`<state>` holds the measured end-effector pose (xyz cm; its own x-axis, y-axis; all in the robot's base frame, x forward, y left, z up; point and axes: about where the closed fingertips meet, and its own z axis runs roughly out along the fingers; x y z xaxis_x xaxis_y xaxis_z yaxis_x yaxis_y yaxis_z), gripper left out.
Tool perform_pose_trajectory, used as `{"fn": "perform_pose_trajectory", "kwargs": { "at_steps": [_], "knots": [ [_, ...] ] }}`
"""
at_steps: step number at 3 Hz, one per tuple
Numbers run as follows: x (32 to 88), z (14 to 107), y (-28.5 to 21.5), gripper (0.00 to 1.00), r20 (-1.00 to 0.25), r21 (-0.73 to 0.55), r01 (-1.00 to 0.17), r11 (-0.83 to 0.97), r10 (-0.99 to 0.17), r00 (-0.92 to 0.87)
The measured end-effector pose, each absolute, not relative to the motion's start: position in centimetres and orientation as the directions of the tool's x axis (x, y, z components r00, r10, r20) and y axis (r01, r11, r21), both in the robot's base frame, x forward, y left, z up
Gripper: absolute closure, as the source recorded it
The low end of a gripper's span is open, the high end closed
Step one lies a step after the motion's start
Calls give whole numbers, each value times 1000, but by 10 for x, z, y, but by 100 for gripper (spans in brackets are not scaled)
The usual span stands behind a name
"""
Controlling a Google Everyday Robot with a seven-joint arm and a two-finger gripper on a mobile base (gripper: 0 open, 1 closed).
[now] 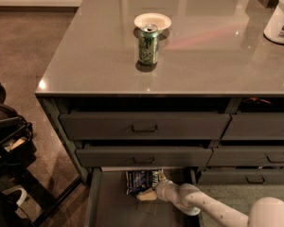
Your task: Pick blue chip bag from bottom drawer and place on counter
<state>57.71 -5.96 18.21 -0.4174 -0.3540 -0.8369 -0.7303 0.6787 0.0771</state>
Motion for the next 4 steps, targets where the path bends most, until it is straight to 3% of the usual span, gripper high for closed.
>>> {"fn": "perform_pose_trajectory", "kwargs": {
  "at_steps": [3,4],
  "knots": [
    [587,113,-58,0,-759,100,-709,698,-407,-508],
    [587,112,-58,18,-758,101,-709,698,-408,-509]
  ]
}}
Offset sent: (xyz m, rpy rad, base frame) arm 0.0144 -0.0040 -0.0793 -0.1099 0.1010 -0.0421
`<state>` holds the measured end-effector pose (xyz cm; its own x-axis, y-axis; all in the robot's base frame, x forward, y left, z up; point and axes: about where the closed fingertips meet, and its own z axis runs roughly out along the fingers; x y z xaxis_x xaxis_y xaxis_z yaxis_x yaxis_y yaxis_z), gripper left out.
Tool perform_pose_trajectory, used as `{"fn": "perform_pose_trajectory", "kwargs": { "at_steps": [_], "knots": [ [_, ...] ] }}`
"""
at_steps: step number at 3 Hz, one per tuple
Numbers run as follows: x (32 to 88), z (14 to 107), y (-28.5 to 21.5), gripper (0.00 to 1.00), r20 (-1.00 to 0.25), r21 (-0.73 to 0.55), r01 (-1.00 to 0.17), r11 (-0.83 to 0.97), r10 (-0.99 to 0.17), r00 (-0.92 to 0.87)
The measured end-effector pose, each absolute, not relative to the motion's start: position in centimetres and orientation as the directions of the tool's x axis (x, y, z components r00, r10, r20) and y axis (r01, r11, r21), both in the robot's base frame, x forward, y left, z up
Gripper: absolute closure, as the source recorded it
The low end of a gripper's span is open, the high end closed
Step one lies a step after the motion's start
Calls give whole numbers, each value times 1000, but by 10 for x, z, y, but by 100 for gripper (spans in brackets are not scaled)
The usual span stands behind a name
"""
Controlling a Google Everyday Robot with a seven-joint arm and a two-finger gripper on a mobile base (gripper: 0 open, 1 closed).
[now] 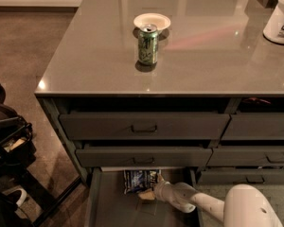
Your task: Pick blue chip bag from bottom drawer and place on counter
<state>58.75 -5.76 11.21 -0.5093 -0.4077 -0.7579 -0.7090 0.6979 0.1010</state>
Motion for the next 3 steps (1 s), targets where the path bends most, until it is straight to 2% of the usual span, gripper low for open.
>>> {"fn": "perform_pose_trajectory", "kwargs": {
  "at_steps": [3],
  "knots": [
    [587,112,-57,88,-758,101,-709,698,-408,-509]
  ]
}}
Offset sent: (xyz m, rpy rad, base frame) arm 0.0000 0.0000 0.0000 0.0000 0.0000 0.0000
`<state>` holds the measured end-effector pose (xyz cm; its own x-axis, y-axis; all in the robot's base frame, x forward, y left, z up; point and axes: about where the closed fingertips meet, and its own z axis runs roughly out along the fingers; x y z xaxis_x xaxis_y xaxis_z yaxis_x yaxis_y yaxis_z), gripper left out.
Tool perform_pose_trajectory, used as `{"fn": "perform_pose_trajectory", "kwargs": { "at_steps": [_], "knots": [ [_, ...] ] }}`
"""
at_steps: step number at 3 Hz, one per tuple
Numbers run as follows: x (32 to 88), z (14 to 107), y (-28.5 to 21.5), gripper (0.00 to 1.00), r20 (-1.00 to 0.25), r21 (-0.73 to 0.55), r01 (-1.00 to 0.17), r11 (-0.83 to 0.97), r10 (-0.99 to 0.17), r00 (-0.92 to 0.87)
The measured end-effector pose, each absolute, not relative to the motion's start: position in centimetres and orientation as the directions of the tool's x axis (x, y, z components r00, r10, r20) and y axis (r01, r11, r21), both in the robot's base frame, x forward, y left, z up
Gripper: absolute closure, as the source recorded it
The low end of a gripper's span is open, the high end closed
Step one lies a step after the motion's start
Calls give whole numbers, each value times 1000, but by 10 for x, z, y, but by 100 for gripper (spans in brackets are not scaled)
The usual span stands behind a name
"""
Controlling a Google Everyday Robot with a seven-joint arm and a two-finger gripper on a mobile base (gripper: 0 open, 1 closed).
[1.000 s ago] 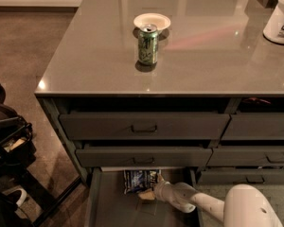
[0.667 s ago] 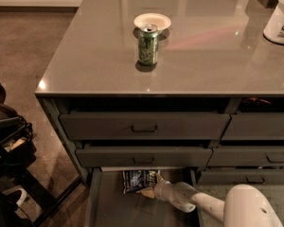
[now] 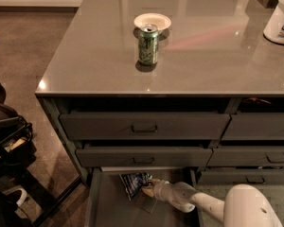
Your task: Pick blue chip bag from bottom drawer and place on counter
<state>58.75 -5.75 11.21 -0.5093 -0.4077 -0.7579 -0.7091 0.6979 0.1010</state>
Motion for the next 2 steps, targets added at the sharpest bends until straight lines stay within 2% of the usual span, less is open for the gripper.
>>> {"fn": "perform_pose_trajectory", "kwargs": {
  "at_steps": [1,2],
  "knots": [
    [587,112,-57,100,-758,101,-709,698,-408,-509],
    [587,117,-57,100,-758,101,-709,698,-408,-509]
  ]
}}
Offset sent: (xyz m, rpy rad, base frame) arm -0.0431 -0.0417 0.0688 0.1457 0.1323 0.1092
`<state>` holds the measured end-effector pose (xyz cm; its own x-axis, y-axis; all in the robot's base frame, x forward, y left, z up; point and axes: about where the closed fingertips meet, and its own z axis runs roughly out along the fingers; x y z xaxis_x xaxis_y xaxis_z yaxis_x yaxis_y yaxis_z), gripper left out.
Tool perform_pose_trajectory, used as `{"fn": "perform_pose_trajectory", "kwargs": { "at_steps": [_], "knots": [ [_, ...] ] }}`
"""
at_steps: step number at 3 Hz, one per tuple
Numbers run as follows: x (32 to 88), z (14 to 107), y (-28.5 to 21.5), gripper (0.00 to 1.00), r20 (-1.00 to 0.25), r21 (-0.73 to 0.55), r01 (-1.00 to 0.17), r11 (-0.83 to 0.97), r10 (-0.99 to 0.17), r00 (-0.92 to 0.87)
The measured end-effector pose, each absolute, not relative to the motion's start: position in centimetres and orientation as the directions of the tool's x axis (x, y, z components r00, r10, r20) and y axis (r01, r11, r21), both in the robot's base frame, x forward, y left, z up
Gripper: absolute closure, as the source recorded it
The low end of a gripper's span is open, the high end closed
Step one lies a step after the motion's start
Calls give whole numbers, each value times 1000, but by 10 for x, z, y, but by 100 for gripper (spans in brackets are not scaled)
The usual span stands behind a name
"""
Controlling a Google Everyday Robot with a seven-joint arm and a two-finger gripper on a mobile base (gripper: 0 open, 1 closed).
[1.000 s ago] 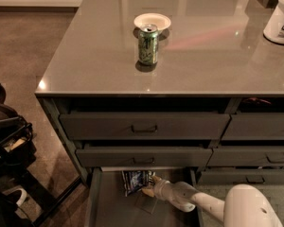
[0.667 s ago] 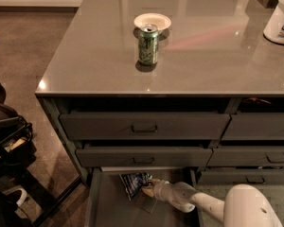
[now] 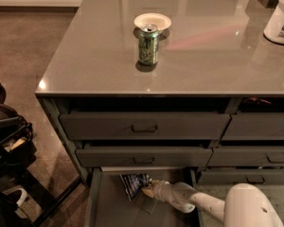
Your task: Pick blue chip bag from bottom drawer and place on counter
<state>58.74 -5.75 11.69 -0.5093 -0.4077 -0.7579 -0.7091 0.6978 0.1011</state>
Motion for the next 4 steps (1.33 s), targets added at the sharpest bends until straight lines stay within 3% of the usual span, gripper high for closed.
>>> {"fn": "perform_pose_trajectory", "kwargs": {
  "at_steps": [1,2,4],
  "knots": [
    [566,140,-71,100,-742,150,-703,695,-391,-545],
    [529,191,-119,100,-681,245,-632,735,-334,-652],
    [463,290,-131,100,-616,347,-634,692,-342,-710]
  ]
}}
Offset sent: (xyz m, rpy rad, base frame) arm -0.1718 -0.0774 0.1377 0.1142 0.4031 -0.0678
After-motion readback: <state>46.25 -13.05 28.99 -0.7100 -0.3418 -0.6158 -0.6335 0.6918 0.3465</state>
